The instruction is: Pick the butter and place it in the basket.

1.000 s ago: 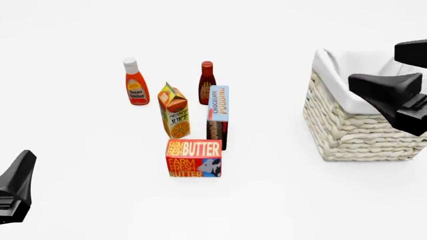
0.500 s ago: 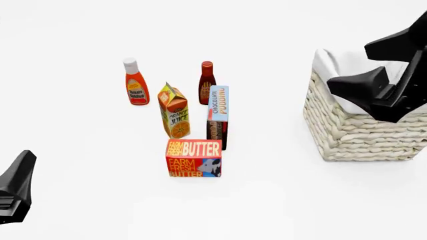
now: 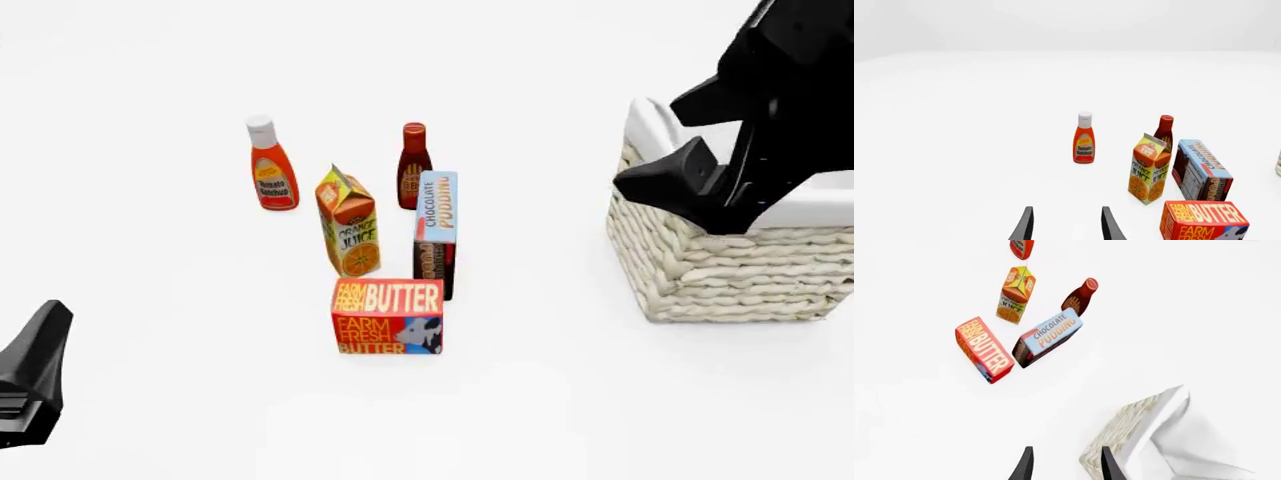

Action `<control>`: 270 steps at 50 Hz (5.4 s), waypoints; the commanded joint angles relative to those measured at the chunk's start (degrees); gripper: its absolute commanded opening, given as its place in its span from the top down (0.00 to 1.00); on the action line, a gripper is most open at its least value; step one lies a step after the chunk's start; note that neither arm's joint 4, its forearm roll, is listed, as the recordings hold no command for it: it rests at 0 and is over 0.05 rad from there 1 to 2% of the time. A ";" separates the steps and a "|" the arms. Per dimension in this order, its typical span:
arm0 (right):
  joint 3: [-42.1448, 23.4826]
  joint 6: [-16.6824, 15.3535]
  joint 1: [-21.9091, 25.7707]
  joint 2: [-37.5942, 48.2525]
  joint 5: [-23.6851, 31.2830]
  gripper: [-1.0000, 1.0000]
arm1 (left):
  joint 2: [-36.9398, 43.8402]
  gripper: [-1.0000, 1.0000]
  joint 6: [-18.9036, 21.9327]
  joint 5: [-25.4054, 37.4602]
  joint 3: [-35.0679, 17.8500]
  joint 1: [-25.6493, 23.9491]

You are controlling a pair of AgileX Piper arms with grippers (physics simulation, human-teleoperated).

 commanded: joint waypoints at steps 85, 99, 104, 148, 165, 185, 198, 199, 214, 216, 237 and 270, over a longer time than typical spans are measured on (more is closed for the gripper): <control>-28.78 -4.43 14.47 34.53 16.41 0.00 | 0.00 0.00 0.00 0.00 0.00 0.00; -30.86 -5.16 16.26 38.10 17.54 0.00 | 0.00 0.00 0.00 0.00 0.00 0.00; -32.24 -5.59 16.42 39.67 18.10 0.00 | 0.00 0.00 0.00 0.00 0.00 0.00; -42.04 -6.29 18.87 50.71 20.59 0.00 | 0.00 0.00 0.00 0.00 0.00 0.00; -43.12 -6.34 19.70 52.10 20.74 0.00 | 0.00 0.00 0.00 0.00 0.00 0.00; -44.87 -7.46 19.55 54.77 20.81 0.00 | 0.00 0.00 0.00 0.00 0.00 0.00; -46.11 -7.81 19.72 56.26 20.83 0.00 | 0.00 0.00 0.00 0.00 0.00 0.00; -46.34 -7.78 19.91 56.49 20.83 0.00 | 0.00 0.00 0.00 0.00 0.00 0.00; -47.90 -8.89 19.89 57.47 20.84 0.00 | 0.00 0.00 0.00 0.00 0.00 0.00; -48.16 -9.01 19.79 57.71 20.84 0.00 | 0.00 0.00 0.00 0.00 0.00 0.00; -51.08 -10.36 19.50 58.78 20.79 0.00 | 0.00 0.00 0.00 0.00 0.00 0.00; -51.59 -8.31 21.70 59.96 20.82 0.00 | 0.00 0.00 0.00 0.00 0.00 0.00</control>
